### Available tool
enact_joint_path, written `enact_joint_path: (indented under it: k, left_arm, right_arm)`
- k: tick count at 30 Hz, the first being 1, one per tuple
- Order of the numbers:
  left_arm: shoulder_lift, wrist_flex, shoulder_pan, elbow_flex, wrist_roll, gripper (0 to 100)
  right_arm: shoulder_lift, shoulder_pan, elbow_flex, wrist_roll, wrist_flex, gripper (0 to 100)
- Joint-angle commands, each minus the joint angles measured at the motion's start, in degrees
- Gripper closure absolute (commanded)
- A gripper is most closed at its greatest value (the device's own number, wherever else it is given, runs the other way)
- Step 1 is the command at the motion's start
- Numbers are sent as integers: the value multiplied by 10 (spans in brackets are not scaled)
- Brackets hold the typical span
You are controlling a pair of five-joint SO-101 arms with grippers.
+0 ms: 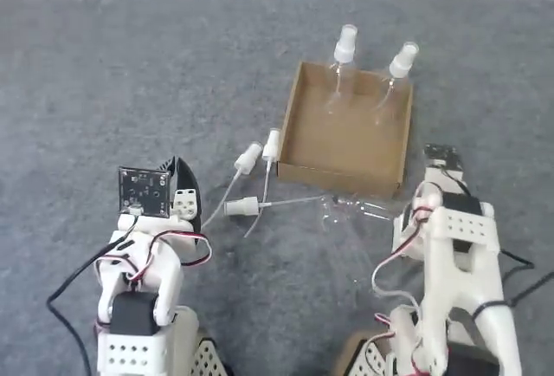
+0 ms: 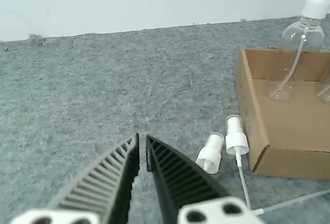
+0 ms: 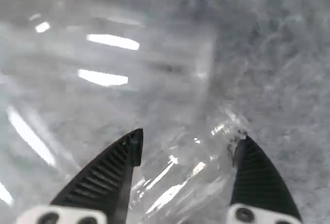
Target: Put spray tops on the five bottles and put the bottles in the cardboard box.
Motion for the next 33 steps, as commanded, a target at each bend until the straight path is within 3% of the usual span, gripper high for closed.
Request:
enact_joint_path:
  k: [1,9,14,23,33]
  left_arm:
    - [-10,-16,-2,-5,-4,988]
    - [-10,-16,-2,-4,-4,988]
    - [-10,-15,-2,-4,-4,988]
    - [-10,-13,-2,-6,-4,988]
    - [-4,23,-4,-42,-10,988]
  right_arm:
    - [7,35,-24,-8,-17,772]
    - [8,40,-25,-9,22,772]
    - [4,101,-29,-1,-8,839]
    - [11,236,-84,163,-58,864]
    - [12,255,-166,337,-62,861]
